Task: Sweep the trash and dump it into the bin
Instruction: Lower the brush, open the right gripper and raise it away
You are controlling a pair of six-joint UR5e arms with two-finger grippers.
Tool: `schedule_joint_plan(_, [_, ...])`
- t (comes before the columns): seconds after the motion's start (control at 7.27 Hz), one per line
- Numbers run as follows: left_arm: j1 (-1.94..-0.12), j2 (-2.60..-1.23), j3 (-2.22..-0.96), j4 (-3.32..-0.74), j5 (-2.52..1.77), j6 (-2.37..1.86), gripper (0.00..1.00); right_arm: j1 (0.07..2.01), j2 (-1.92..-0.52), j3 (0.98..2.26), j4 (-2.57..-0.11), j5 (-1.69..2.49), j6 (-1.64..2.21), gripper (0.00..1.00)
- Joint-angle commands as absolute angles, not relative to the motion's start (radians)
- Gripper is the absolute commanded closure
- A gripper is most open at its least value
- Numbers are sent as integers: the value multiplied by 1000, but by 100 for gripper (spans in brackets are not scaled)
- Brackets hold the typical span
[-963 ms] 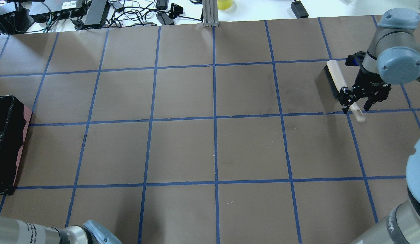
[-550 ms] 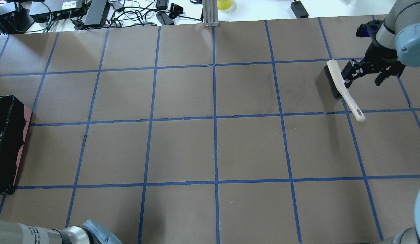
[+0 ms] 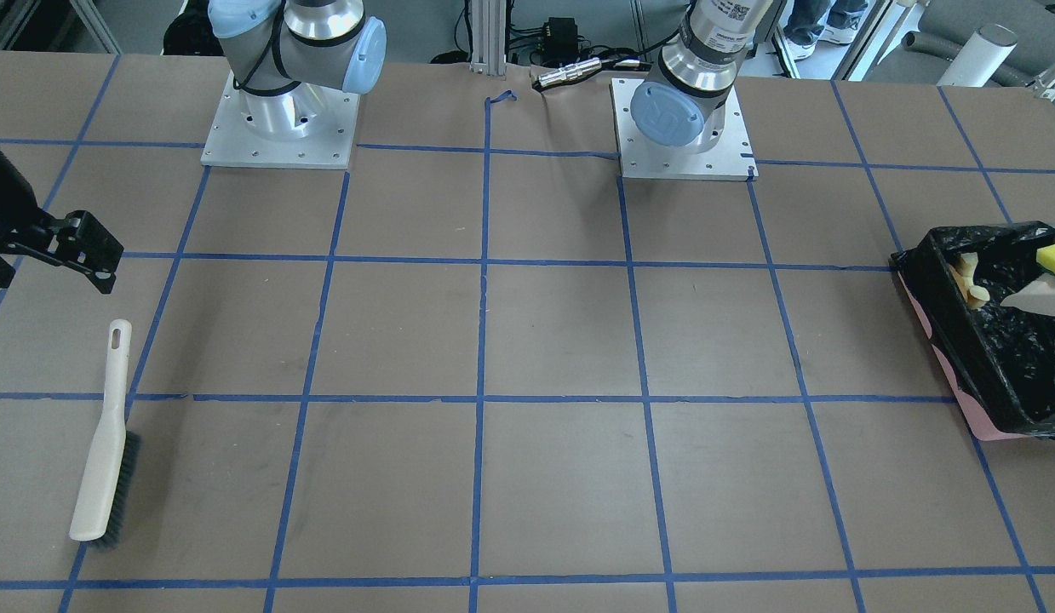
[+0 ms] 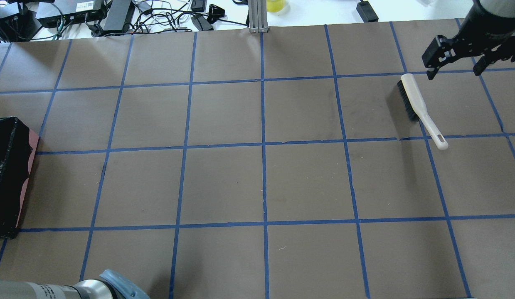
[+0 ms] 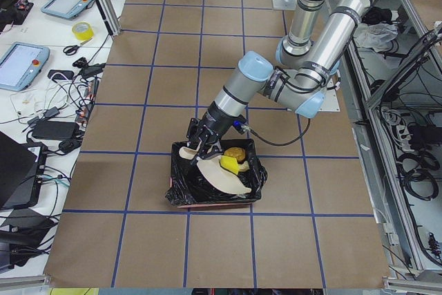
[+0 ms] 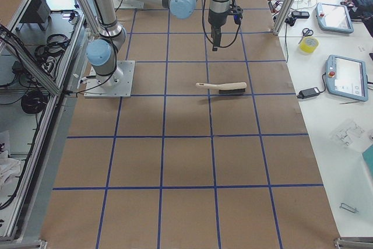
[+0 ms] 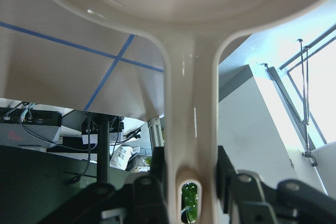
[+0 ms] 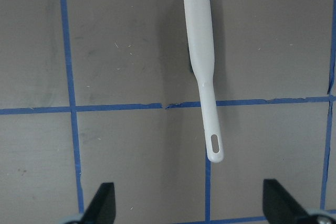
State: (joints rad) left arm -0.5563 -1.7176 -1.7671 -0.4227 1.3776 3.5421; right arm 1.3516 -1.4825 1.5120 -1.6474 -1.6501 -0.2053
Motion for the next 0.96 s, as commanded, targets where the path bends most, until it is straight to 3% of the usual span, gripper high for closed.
schedule_joint_plan(0.0, [-555, -1678, -1848, -325, 1379, 3545, 99, 1507, -1497, 1437, -1601, -1644, -29, 0])
schedule_joint_plan(0.28, [-557, -1658, -1864, -293, 1381, 3545, 99, 1607, -1502, 1449, -1618, -1649, 17, 0])
schedule_joint_plan(0.83, [-558, -1637, -1890, -332, 1381, 3539, 100, 1608, -1537, 1451, -1687, -1574, 17, 0])
